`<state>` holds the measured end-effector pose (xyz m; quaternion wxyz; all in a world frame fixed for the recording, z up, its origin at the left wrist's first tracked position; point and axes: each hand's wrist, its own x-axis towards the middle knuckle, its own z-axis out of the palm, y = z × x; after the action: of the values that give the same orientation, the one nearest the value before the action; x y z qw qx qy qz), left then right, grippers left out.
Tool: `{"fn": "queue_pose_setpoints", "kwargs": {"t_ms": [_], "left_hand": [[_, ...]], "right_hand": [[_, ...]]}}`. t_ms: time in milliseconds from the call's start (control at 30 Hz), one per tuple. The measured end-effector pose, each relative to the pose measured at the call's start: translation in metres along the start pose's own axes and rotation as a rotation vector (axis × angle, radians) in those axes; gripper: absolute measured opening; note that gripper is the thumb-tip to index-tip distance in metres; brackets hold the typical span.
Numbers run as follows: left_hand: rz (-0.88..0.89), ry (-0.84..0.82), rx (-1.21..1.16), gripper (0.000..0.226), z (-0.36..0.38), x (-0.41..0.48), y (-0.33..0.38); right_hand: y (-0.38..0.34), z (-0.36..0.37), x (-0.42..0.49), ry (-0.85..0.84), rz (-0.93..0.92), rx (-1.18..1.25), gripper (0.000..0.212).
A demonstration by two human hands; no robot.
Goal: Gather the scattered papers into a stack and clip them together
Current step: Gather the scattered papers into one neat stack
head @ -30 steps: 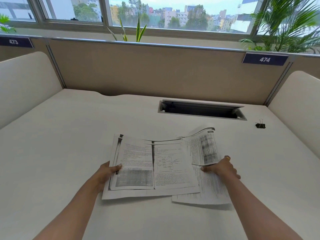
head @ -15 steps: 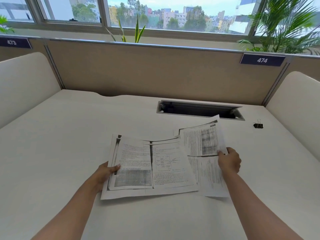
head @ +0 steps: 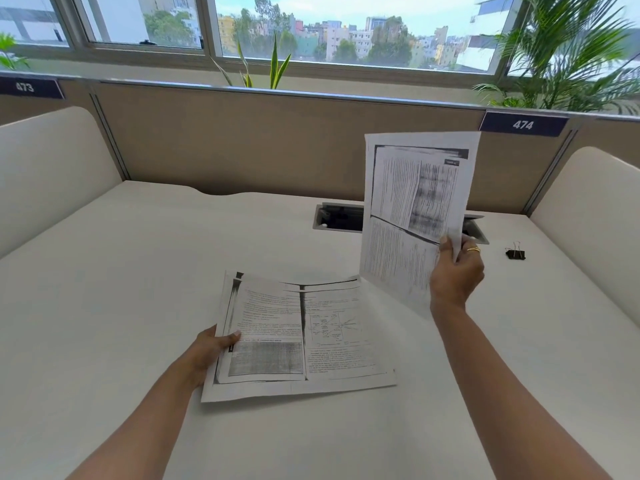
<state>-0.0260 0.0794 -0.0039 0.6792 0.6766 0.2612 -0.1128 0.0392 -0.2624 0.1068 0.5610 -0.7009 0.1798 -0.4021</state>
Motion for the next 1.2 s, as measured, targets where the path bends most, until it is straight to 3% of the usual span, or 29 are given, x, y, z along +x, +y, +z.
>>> {"fn": "queue_pose_setpoints", "kwargs": {"t_ms": [200,267,367,467,667,1000,1200], "left_hand": [[0.004,-0.006,-0.001,0.039,0.002,0.0,-0.001],[0.006,-0.005,-0.012,0.039,0.002,0.001,-0.001],[0.004,-0.001,-0.009,0.042,0.0,0.005,-0.003],[0.02,-0.021,-0.016,0.035,0.002,0.003,-0.002],[0.017,-0.016,0.002,0.043,0.0,0.003,-0.003],[0.006,-0.043,0.022,0.04,-0.003,0.002,-0.002],[0.01,-0.058,0.005,0.035,-0.002,0.0,-0.002]], "right_hand": [[-0.013,0.014,-0.011,-0.05,0.067,0.183,0.012],[-0.01,0.018,-0.018,-0.088,0.2,0.277,0.003],[0.0,0.021,-0.032,-0.174,0.445,0.374,0.017],[0.011,0.02,-0.047,-0.309,0.652,0.483,0.017],[0.027,0.014,-0.067,-0.467,0.808,0.534,0.02],[0.028,0.012,-0.065,-0.636,0.778,0.408,0.017],[0.013,0.01,-0.04,-0.824,0.44,-0.131,0.015]]}}
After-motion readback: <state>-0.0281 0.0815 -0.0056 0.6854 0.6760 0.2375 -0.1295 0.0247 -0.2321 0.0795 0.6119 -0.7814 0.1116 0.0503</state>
